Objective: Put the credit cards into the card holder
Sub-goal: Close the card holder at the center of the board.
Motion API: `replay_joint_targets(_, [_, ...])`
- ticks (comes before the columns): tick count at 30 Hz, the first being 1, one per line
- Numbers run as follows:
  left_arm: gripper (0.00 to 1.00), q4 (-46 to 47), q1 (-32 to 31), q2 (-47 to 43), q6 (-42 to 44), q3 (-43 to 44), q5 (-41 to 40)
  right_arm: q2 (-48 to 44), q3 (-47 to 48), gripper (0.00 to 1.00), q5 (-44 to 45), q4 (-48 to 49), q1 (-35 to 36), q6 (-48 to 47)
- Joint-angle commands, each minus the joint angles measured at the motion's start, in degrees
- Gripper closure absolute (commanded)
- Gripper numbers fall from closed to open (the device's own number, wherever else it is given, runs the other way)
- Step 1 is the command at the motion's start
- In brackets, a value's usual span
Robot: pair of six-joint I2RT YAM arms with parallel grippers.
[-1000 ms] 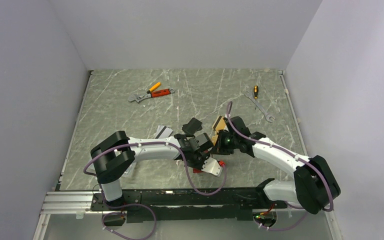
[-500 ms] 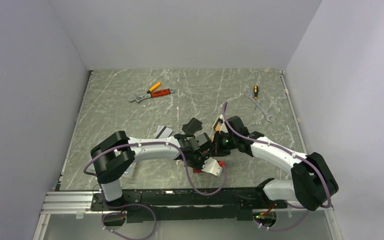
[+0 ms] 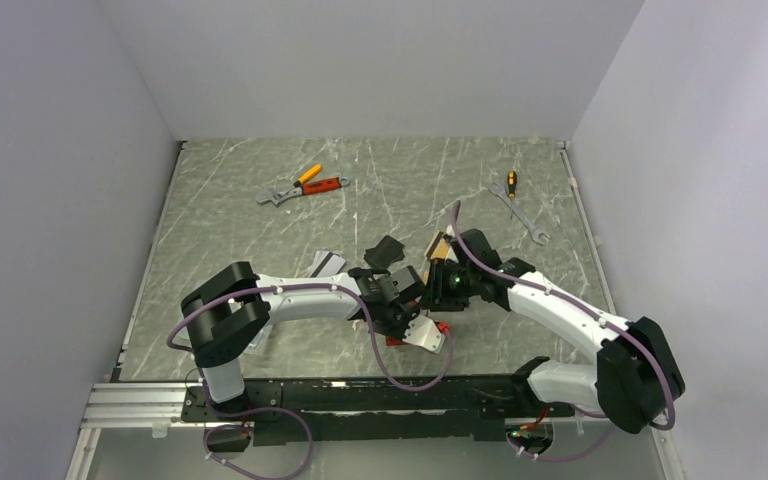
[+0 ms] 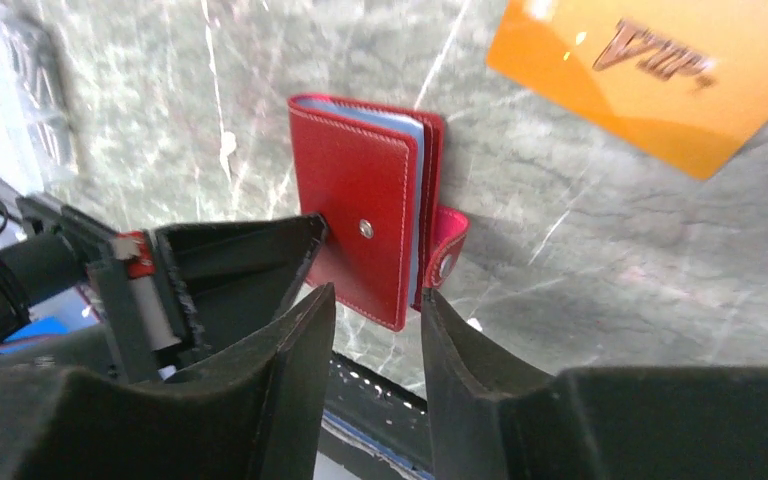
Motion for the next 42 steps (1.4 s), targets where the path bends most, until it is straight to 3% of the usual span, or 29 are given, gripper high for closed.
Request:
replay_joint_targets(1, [0.86, -1.3, -1.0, 1.3, 0.5, -1.4, 3.2, -1.0, 6.4, 0.57, 9.0, -9.1, -0.2, -0.1])
replay_joint_targets(15, [0.86, -1.5, -1.1, 1.2, 0.4, -1.1, 3.5, 7.5, 7.6, 0.53, 8.9, -9.1, 0.5, 0.3])
replay_joint_targets(32, [0.87, -2.1, -1.0, 1.1, 0.1, -0.8, 4.1, 9.0, 7.4, 0.77, 10.5, -7.4, 0.6, 2.4])
replay_joint_targets(39, [0.87, -2.4, -1.0, 1.3, 0.1, -0.7, 4.4, 9.4, 6.9, 0.7, 9.7, -6.6, 0.7, 2.9])
replay_joint_targets(42, [0.88, -2.3, -1.0, 1.3, 0.1, -0.8, 4.3, 9.5, 6.9, 0.72, 9.7, -6.3, 0.6, 3.0])
